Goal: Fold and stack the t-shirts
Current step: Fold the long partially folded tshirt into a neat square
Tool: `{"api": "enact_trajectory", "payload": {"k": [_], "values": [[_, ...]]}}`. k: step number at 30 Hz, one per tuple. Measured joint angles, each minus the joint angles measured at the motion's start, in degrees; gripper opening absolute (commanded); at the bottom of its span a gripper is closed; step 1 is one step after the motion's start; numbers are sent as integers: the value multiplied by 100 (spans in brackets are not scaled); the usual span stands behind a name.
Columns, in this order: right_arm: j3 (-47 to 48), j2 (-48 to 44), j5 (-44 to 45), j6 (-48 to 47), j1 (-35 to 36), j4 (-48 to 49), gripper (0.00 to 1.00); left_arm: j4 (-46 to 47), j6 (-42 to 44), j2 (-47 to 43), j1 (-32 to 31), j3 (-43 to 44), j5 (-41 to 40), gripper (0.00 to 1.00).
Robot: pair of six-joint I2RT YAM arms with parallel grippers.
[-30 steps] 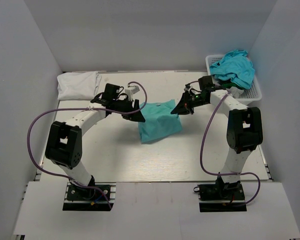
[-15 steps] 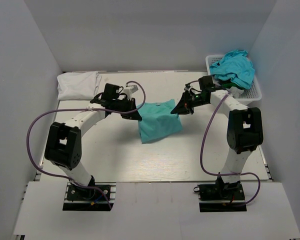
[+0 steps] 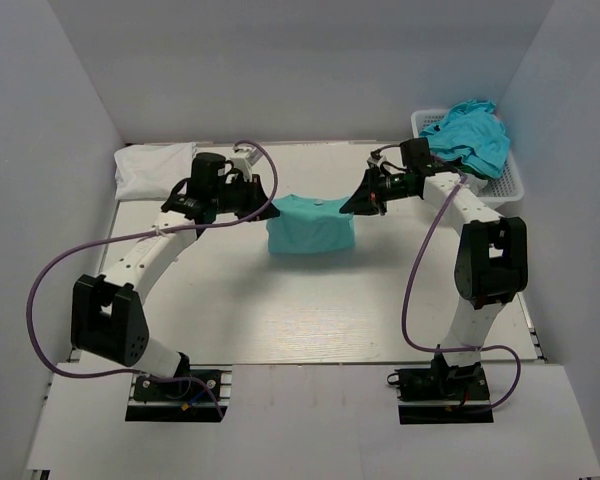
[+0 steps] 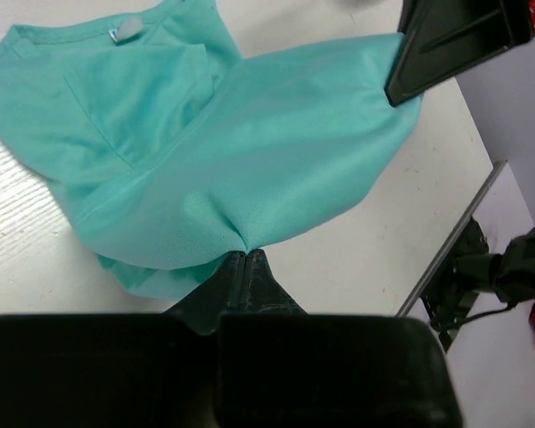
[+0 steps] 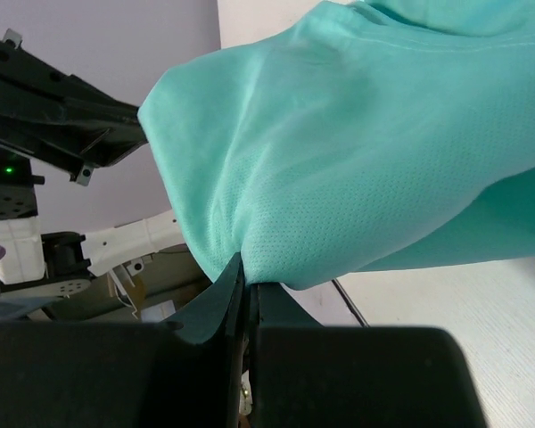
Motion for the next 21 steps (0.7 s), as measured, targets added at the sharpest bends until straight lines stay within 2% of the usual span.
{"api": "enact_trajectory", "payload": {"k": [5,10,16,21], "values": [[79,4,-133,151,-46,107,0,39,-175,291,39,308,-365,0],[483,271,-192,361,-153,247,0,125,-299,1001,39,962,-629,0],[1134,1073,-289,616,-251,402,0,-61,-492,2177,79,1952,-887,0],[1462,1797,-393,999,-284,734,0,-356,-678,2800,92,2452,-1266,0]]}}
